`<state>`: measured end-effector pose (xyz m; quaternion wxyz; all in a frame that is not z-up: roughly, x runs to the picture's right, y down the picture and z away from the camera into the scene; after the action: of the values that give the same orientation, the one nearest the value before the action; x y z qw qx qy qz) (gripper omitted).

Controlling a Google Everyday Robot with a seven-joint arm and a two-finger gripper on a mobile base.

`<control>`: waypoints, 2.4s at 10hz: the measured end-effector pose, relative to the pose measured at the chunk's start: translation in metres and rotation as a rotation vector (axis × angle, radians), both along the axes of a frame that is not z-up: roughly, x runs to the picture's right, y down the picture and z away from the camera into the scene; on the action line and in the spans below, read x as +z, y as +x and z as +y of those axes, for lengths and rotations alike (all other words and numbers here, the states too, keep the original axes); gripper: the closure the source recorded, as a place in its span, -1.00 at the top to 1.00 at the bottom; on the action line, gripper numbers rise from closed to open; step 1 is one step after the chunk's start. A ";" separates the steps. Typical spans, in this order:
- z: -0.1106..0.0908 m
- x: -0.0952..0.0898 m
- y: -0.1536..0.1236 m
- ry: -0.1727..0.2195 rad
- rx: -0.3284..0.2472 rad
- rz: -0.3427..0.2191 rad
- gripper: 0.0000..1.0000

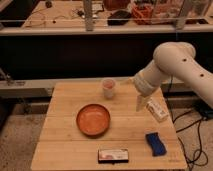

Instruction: Move the arm in a circular motion

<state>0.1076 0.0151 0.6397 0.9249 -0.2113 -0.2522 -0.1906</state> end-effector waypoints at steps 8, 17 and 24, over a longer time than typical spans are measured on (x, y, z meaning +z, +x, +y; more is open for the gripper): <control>0.017 0.130 0.113 -0.105 0.005 0.203 0.60; 0.102 0.063 0.175 -0.169 0.056 0.552 0.60; 0.067 -0.014 0.056 -0.068 0.002 0.346 0.60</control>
<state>0.1639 0.0822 0.6254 0.9470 -0.2719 -0.0958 -0.1419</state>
